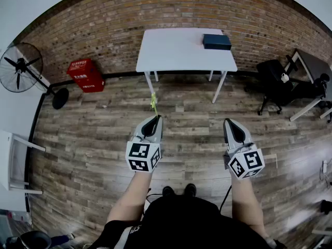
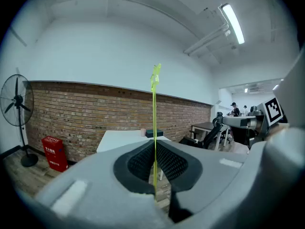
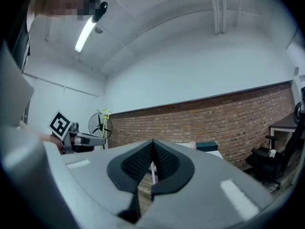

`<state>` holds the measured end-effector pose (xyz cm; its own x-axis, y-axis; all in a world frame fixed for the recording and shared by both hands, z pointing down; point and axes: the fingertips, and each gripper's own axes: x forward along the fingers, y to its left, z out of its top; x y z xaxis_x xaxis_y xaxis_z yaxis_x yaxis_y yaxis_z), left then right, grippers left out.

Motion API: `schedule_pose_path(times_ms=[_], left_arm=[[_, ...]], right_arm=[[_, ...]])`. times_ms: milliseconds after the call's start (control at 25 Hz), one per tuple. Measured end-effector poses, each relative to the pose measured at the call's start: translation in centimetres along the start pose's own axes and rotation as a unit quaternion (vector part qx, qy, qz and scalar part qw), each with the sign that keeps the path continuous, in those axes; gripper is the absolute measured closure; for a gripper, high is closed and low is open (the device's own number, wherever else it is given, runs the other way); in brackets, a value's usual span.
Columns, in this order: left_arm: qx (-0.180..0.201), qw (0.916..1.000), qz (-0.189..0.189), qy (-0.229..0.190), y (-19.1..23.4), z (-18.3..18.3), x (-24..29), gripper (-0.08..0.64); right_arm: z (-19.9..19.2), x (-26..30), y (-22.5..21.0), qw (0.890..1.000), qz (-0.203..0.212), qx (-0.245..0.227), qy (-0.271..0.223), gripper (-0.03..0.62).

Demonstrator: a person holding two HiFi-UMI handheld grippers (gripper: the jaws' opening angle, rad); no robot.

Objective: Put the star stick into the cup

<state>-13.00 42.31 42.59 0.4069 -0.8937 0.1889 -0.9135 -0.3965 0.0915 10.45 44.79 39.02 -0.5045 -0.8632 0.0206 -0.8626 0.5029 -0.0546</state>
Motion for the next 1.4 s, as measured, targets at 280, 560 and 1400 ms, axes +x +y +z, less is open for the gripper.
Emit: schedule_pose_path(times_ms=[280, 560, 1400], left_arm=[[-0.004, 0.9999, 0.005, 0.015, -0.1, -1.4, -1.4, 0.545], [-0.023, 0.9993, 0.014, 0.027, -2.9, -2.9, -1.8, 0.545], [-0.037, 0.9978, -0.049, 0.023, 3.0, -0.7, 14.2, 0.543]], right_arm=[[-2.4, -1.3, 0.5, 1.0, 0.008, 0.005, 0.026, 0.595], [-1.5, -2.7, 1.5, 0.997, 0.071, -0.016, 0.027, 0.594], [-5.2, 9.5, -5.9, 0.995, 0.044, 0.059, 0.074, 0.592]])
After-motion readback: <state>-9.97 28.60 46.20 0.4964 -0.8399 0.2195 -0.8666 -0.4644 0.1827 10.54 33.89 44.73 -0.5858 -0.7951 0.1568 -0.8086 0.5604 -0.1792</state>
